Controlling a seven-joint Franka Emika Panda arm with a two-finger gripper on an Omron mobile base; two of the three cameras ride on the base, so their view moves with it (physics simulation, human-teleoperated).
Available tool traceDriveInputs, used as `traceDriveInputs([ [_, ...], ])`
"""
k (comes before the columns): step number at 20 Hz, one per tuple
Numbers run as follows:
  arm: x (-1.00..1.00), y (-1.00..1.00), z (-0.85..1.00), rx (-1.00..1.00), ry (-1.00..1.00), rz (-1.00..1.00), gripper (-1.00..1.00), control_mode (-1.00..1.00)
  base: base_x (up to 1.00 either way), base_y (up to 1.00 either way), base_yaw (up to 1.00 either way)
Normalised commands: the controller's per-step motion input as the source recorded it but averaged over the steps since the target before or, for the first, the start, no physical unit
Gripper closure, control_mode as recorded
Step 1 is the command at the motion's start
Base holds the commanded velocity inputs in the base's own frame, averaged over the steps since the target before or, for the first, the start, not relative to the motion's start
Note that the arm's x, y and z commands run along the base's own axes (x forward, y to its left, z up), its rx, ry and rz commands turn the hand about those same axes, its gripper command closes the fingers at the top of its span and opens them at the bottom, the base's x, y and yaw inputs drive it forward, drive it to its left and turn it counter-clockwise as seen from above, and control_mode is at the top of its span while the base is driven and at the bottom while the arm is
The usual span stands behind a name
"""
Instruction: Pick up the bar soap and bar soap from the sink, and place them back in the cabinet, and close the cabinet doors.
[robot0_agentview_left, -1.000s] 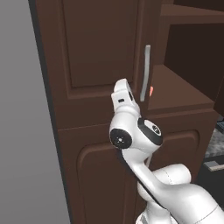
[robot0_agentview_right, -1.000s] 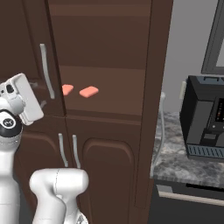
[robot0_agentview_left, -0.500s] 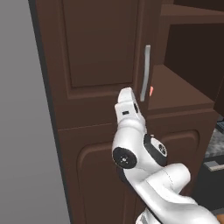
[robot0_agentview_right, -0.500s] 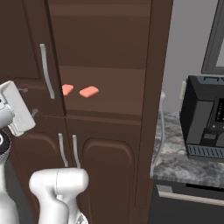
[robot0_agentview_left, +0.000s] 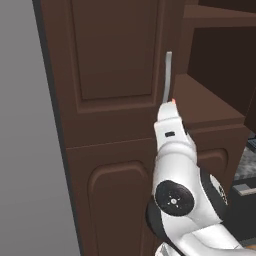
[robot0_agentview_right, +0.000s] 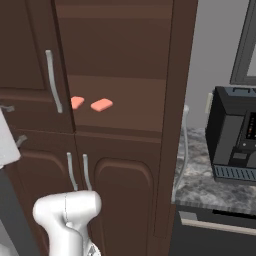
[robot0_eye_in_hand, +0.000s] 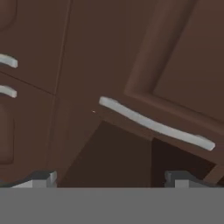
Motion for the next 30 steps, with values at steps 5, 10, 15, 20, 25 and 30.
traceDriveInputs([
  [5, -0.6, -0.57, 0.25, 0.0, 0.0, 0.08, -1.0, -1.0, 0.0, 0.0, 0.0],
  [10, -0.39, -0.52, 0.13, 0.0, -0.04, 0.13, -1.0, -1.0, 0.0, 0.0, 0.0],
  [15, -0.29, -0.58, 0.01, 0.03, -0.11, 0.2, -1.0, -1.0, 0.0, 0.0, 0.0],
  [20, -0.33, -0.65, 0.06, 0.06, -0.13, 0.14, -1.0, -1.0, 0.0, 0.0, 0.0],
  [25, -0.37, -0.65, 0.01, 0.06, -0.13, 0.1, -1.0, -1.0, 0.0, 0.0, 0.0],
  [30, -0.23, -0.43, 0.0, 0.12, -0.07, 0.0, -1.0, -1.0, 0.0, 0.0, 0.0],
])
